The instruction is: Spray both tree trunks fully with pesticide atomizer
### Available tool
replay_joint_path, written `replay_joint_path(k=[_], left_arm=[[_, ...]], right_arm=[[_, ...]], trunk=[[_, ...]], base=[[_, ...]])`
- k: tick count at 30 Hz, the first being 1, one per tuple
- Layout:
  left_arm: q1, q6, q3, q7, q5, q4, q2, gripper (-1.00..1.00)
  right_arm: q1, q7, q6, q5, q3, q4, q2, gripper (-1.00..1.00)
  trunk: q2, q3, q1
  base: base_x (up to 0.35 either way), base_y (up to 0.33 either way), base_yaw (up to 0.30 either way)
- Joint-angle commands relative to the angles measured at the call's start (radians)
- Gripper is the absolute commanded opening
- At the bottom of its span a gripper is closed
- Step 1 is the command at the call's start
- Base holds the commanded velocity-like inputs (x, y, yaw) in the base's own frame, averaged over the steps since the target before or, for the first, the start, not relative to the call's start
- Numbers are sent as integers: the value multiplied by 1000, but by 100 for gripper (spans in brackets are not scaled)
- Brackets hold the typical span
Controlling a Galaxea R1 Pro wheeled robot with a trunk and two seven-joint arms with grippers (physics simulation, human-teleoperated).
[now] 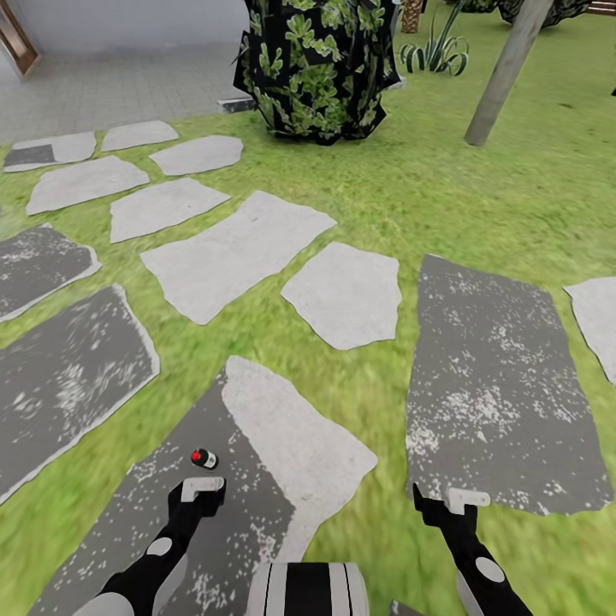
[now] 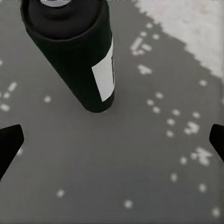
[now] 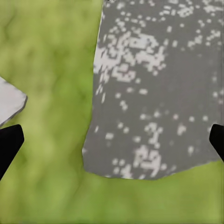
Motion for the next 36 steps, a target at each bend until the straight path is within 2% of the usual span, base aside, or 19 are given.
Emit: replay_joint_path(k=[1, 8, 36], left_arm=[[0, -3, -4, 3, 4, 1, 0, 100], [0, -5, -3, 3, 4, 1, 0, 100], [0, -5, -4, 4, 4, -1, 0, 100]], right_arm=[[0, 0, -3, -6, 1, 1, 0, 100], [0, 0, -3, -6, 1, 1, 0, 100], [0, 0, -3, -6, 1, 1, 0, 100]], trunk=[[0, -1, 0], [0, -1, 0], [0, -1, 0]], base=[[12, 0, -4], [144, 60, -1], [23, 39, 0]])
